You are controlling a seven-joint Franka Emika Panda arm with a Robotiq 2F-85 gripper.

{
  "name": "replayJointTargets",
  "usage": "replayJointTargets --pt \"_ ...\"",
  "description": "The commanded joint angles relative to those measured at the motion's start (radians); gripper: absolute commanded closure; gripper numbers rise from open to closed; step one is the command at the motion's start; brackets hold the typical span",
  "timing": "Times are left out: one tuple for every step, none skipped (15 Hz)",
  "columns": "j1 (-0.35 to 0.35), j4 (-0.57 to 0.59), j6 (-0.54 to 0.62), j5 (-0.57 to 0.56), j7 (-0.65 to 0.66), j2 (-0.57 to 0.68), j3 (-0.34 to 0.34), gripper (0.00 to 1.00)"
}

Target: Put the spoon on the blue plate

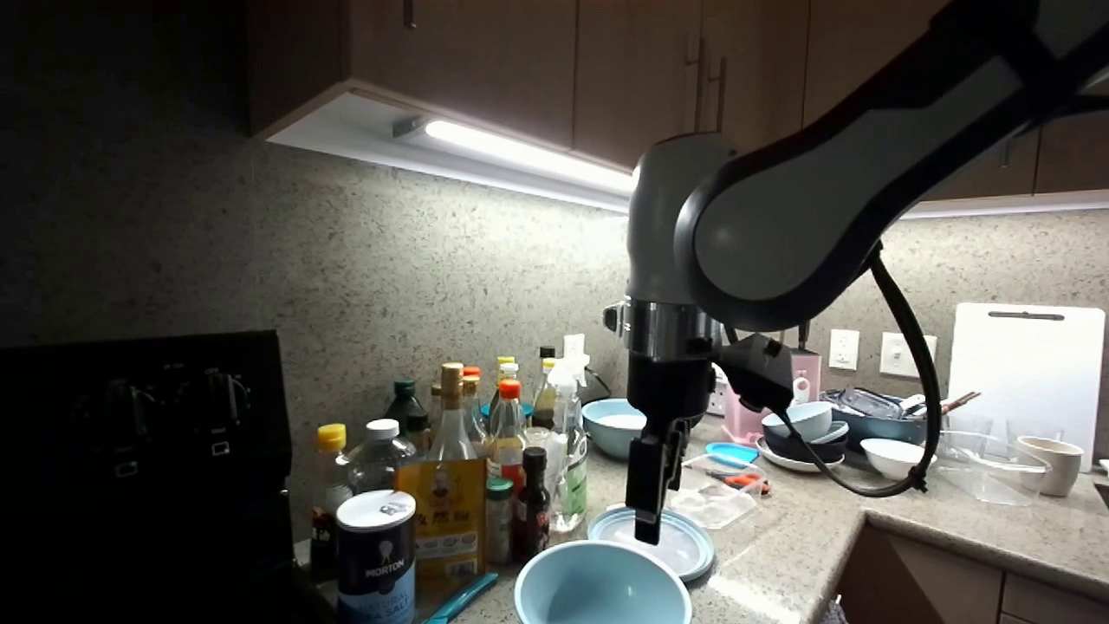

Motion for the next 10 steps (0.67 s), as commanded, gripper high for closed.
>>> replayJointTargets --pt "-0.008 0.012 -0.014 0.066 0.0 0.014 0.009 0.0" --pt "-0.011 0.019 -0.01 0.06 0.088 0.032 0.009 0.0" --pt "-0.014 0.019 -0.002 0.063 0.142 0.043 0.007 0.0" --pt "-0.018 0.013 0.017 0.032 0.213 0.052 0.003 0.0" --pt "-0.02 0.005 0.044 0.004 0.281 0.059 -0.001 0.0" --pt "-0.022 -0.006 0.075 -0.039 0.351 0.065 -0.006 0.0" --pt "-0.023 -0.013 0.101 -0.094 0.427 0.071 -0.012 0.0" --pt "-0.021 -0.017 0.115 -0.202 0.498 0.067 -0.019 0.0" --pt "-0.02 0.004 0.069 -0.092 0.381 0.07 -0.01 0.0" --pt "-0.02 0.004 0.082 -0.144 0.433 0.077 -0.016 0.0"
